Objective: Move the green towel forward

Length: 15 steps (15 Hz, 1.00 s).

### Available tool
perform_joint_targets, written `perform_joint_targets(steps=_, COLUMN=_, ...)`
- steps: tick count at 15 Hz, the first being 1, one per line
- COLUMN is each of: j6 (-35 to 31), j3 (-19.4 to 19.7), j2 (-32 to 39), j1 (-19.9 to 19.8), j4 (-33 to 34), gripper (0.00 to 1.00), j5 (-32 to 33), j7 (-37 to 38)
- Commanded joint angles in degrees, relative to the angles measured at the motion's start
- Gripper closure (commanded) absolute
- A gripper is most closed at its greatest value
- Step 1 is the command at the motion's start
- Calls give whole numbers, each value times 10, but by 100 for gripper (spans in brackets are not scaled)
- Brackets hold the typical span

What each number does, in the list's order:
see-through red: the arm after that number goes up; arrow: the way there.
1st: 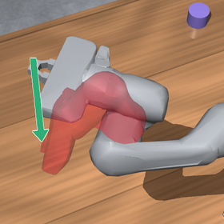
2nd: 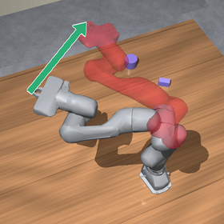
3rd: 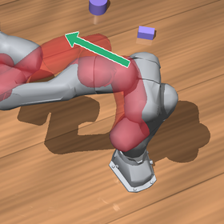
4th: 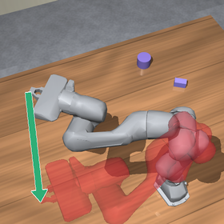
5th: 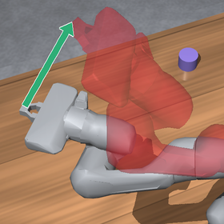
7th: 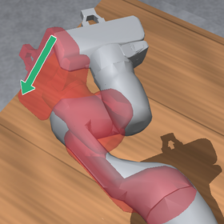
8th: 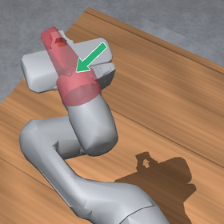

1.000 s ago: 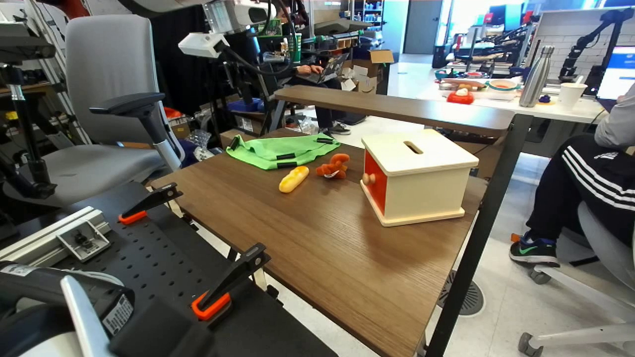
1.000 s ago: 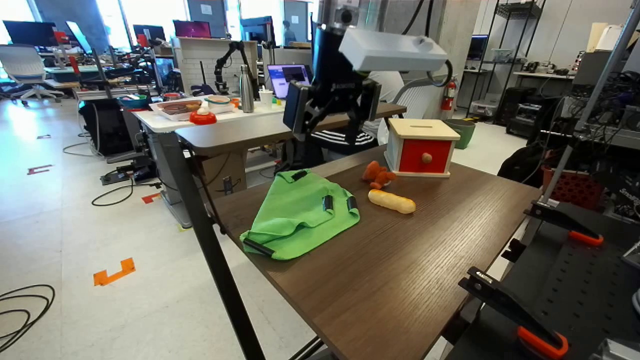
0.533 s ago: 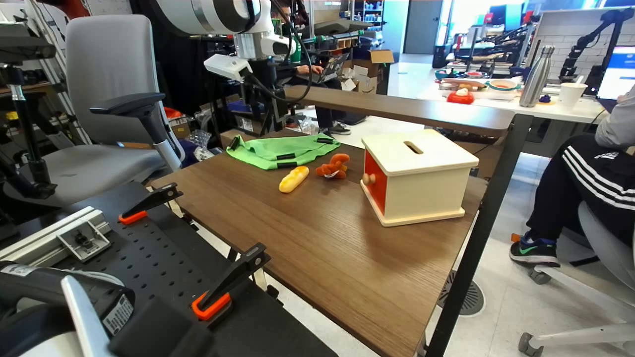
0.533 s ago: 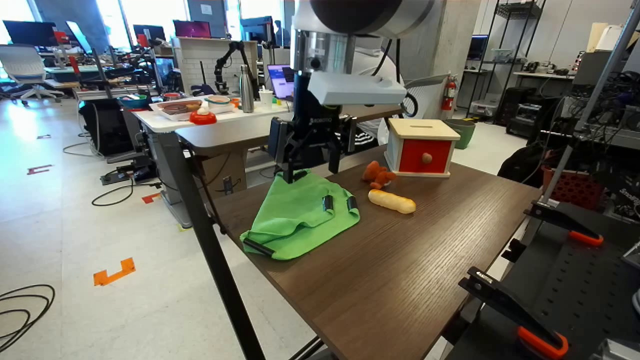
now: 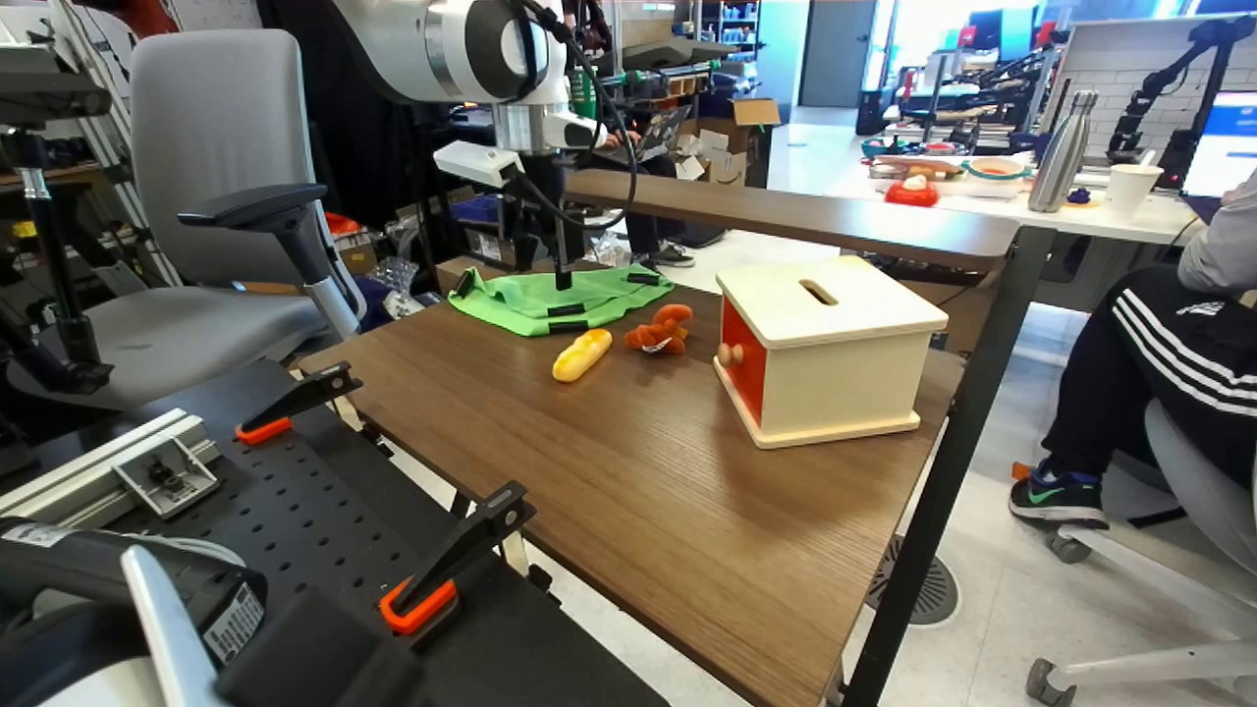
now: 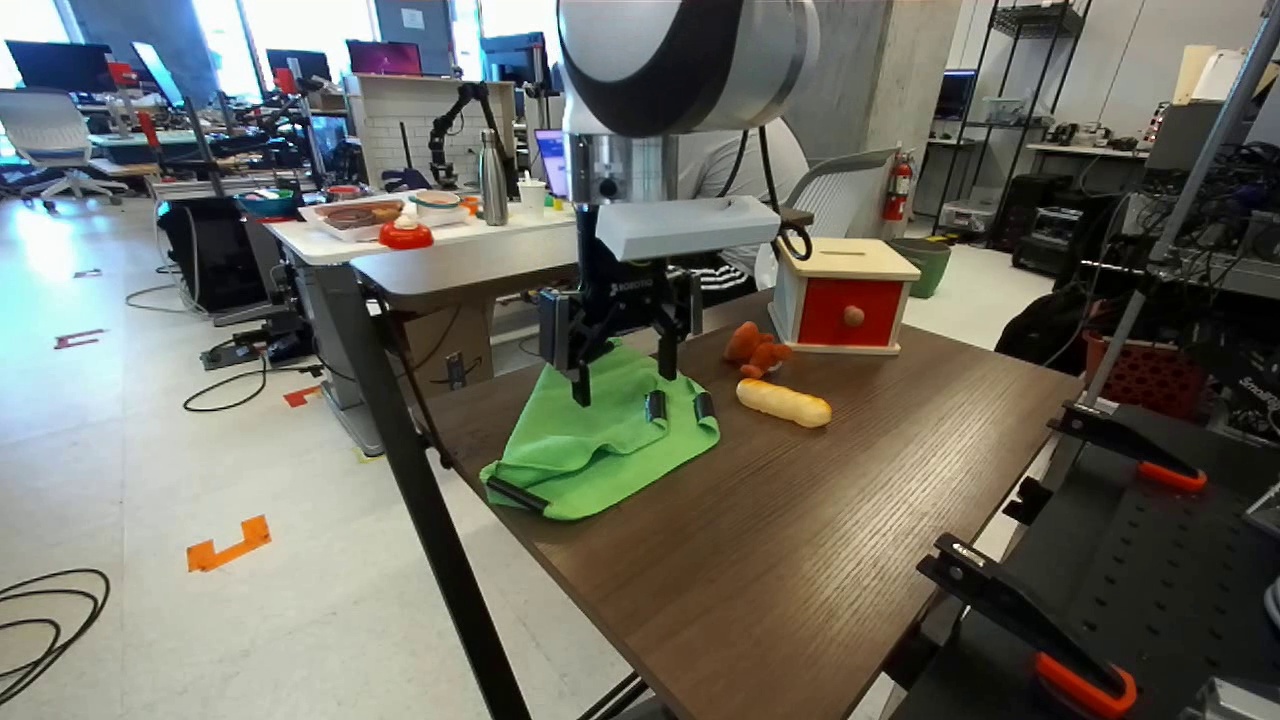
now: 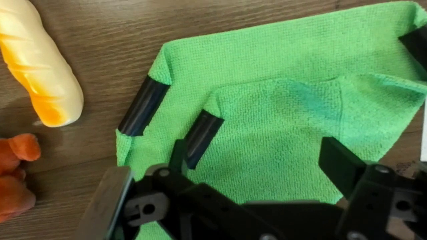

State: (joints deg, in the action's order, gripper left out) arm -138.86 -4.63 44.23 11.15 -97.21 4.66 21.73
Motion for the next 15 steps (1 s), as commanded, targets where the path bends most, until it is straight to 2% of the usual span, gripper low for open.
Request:
perform_joint_targets(steps=1, j6=37, j3=21, j2=38, j1=24, j4=51, gripper=0, j5=-10, j7=-4)
perform_joint_targets(steps=7, j6=35, j3=39, j2=65, j1=44, j4=63, gripper=0, j5=-2, j7=-4)
perform_joint_targets(steps=15, j6=29, j3=39, j2=34, j1=55, j4=1, gripper=0, j5=6, j7=-15)
